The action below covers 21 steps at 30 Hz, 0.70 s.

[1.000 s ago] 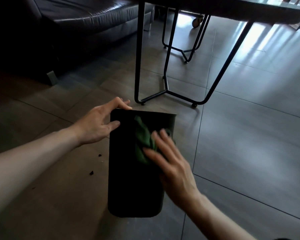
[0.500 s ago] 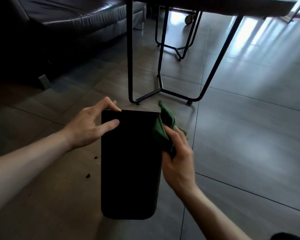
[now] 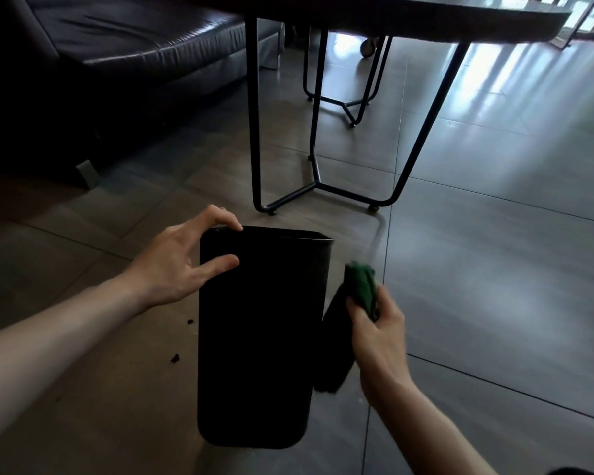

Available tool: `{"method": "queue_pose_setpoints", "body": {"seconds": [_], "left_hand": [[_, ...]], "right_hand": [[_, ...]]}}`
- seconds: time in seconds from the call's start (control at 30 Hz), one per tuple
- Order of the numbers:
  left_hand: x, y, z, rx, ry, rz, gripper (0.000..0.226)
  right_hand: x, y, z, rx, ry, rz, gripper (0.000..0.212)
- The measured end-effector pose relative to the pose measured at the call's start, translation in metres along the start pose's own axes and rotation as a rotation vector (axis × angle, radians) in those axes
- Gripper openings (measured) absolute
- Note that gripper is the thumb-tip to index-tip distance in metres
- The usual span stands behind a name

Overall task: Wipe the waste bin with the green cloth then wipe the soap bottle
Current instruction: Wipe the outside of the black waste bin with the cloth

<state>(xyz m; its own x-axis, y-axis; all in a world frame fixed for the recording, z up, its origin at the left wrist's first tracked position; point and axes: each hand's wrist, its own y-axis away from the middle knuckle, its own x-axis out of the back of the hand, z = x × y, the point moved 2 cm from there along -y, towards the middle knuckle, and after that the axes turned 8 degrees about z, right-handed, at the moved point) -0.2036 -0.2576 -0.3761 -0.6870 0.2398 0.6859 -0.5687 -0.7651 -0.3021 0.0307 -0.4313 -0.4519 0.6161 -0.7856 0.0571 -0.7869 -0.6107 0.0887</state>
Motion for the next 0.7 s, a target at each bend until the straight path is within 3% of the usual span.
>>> {"method": "queue_pose_setpoints", "body": {"seconds": [0.17, 0.27, 0.37, 0.5, 0.57, 0.7], "left_hand": [[0.005, 0.001, -0.008, -0.031, 0.037, -0.061, 0.04], [0.014, 0.002, -0.013, 0.002, 0.025, -0.045, 0.037], [0.029, 0.005, -0.021, 0.051, 0.015, -0.029, 0.037], [0.046, 0.013, -0.026, 0.147, 0.109, -0.038, 0.034], [0.05, 0.015, -0.027, 0.188, 0.155, -0.05, 0.031], [0.048, 0.016, -0.032, 0.267, 0.203, -0.009, 0.013]], "right_hand": [[-0.026, 0.0, -0.036, 0.277, 0.044, -0.123, 0.047], [-0.036, 0.018, -0.026, 0.343, 0.121, -0.151, 0.047], [-0.036, 0.037, 0.0, 0.299, 0.194, -0.208, 0.043], [-0.031, 0.043, 0.03, -0.023, 0.333, -0.378, 0.044], [-0.028, 0.036, 0.031, -0.062, 0.357, -0.323, 0.049], [-0.04, 0.021, 0.003, 0.078, 0.198, -0.157, 0.042]]}}
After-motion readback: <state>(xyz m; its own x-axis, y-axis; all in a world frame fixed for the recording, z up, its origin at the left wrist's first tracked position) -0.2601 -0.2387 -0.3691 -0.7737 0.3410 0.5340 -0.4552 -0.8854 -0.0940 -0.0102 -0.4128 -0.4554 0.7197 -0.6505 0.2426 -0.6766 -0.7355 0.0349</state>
